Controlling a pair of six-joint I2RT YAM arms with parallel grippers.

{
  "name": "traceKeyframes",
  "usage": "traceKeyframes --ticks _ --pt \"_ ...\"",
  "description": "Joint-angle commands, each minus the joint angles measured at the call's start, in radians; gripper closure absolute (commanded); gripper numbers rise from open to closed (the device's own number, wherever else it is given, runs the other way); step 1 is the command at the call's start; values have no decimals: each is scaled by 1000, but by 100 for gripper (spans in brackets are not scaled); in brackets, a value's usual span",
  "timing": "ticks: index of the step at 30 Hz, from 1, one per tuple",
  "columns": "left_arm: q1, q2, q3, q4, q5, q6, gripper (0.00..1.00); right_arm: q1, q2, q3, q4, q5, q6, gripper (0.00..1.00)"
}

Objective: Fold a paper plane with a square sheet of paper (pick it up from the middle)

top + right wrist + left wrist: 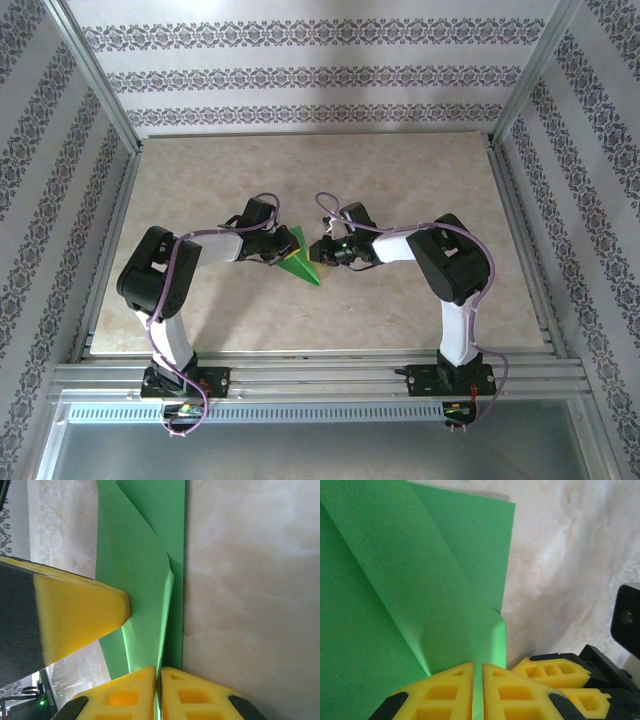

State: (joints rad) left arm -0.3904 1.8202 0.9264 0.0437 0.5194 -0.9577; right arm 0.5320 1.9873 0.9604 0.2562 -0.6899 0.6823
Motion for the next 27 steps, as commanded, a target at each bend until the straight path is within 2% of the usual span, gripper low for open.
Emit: traceKeyframes --ticks 1,27 --pt "10 12 19 -23 2 23 86 -10 63 -15 -88 70 -19 84" --pt "17 22 -30 -61 -32 23 86 -7 62 -11 -94 66 -10 84"
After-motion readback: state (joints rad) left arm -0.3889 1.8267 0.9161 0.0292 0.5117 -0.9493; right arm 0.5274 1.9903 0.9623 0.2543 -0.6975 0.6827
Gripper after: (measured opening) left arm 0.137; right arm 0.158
